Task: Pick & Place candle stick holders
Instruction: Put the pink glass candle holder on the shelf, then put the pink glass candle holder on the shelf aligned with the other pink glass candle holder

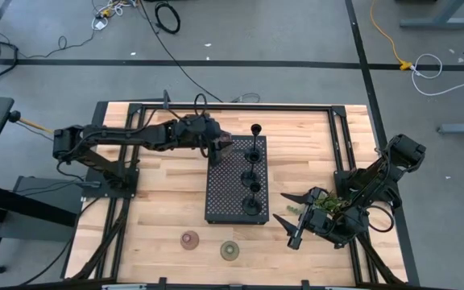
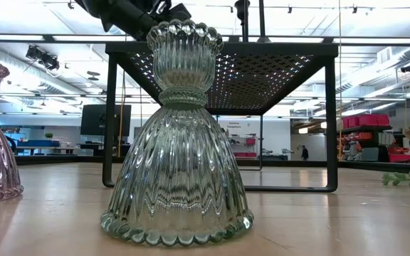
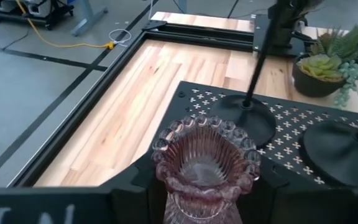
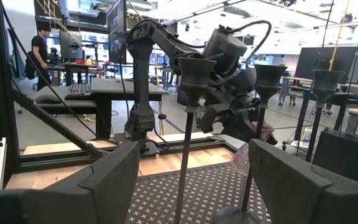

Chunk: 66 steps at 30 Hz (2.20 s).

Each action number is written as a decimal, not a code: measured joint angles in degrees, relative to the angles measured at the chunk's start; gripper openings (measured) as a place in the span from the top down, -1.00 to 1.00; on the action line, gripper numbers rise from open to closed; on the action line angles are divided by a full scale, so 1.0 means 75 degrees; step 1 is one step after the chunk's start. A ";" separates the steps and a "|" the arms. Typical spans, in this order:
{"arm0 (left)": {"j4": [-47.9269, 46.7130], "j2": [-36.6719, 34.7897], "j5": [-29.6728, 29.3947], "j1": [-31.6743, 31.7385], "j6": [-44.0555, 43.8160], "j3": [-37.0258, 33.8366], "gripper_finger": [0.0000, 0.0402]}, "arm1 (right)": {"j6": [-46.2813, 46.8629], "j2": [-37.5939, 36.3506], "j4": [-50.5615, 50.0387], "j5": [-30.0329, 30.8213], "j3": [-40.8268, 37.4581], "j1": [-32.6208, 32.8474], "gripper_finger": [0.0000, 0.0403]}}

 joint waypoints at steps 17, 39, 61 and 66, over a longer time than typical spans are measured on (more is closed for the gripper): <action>-0.0010 0.0000 0.0029 0.0060 -0.0093 0.0003 0.10 | -0.0009 0.0000 0.0000 0.0001 0.0000 -0.0003 -0.49; -0.0167 0.0000 -0.0085 0.0011 -0.0078 0.0009 -0.18 | -0.0060 0.0000 -0.0039 0.0003 0.0000 -0.0003 -0.49; -0.4526 -0.1976 0.0299 -0.1654 -0.2275 0.0012 -0.27 | -0.0067 -0.0006 -0.0052 0.0122 -0.0003 -0.0003 -0.49; -0.4969 -0.2237 -0.0376 -0.3418 -0.3767 0.0003 -0.27 | 0.0077 -0.0006 -0.0039 0.0079 -0.0003 -0.0002 -0.49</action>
